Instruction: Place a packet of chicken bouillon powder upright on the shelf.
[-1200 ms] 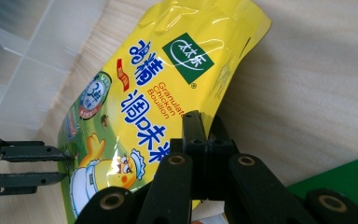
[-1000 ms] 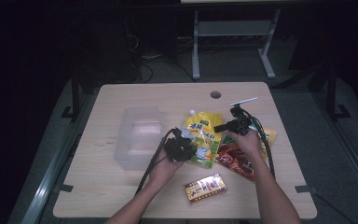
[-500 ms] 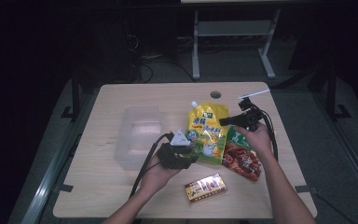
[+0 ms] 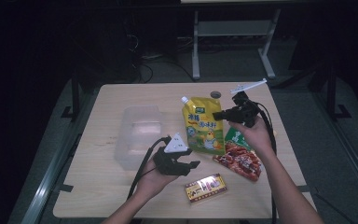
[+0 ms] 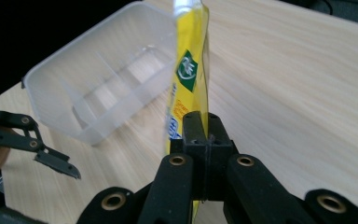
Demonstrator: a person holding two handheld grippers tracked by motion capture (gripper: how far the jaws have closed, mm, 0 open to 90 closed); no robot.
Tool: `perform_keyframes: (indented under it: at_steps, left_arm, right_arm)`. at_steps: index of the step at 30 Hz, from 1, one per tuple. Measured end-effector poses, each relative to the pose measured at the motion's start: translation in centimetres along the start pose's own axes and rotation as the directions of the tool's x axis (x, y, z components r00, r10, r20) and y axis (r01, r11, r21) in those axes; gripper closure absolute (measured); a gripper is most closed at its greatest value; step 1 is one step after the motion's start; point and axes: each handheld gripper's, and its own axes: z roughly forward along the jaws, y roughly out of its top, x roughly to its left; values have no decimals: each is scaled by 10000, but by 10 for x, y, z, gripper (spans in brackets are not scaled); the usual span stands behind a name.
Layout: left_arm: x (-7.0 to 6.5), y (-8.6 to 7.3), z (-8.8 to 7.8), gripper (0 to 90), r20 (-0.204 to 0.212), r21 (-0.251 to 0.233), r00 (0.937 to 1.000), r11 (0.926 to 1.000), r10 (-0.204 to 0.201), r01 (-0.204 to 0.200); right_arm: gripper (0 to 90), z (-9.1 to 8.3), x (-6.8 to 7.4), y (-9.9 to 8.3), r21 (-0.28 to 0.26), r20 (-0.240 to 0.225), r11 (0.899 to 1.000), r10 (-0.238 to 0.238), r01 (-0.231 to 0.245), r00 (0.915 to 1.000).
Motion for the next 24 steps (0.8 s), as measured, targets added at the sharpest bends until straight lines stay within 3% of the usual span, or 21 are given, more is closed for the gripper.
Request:
perform_keyframes:
  at_steps: [2,7,10,11,13,15,21,24]
  left_arm:
    - [-4,1,-3,483,29,-286,10000,9996,75,-74]
    - [-8,1,-5,467,261,-410,9994,9989,231,-220]
    - [-10,2,-7,455,379,-593,9991,9981,205,-182]
    - [-11,2,-6,455,538,-676,9984,9976,195,-158]
    - [-14,2,-4,446,565,-564,9976,9977,411,-379]
    - [-16,1,-5,434,602,-521,9970,9976,489,-458]
    - [-19,-3,-8,410,954,-641,9946,9974,401,-341]
    - [-21,-7,-11,404,984,-647,9935,9966,566,-503]
  right_arm:
    - [900,-1,3,2,-180,17,9997,-160,161,9999]
    - [900,-3,10,4,-412,161,9982,-425,431,9990]
    - [900,-3,11,9,-247,199,9983,-515,520,9985]
    - [900,-3,12,12,-270,121,9987,-431,434,9990]
    - [900,-4,19,21,-277,81,9964,-801,803,9968]
    - [900,-5,25,29,-370,-74,9955,-881,877,9961]
    - [900,-5,36,51,-482,-334,9928,-1113,1097,9932]
    - [900,-4,46,63,-489,-301,9876,-1506,1491,9881]
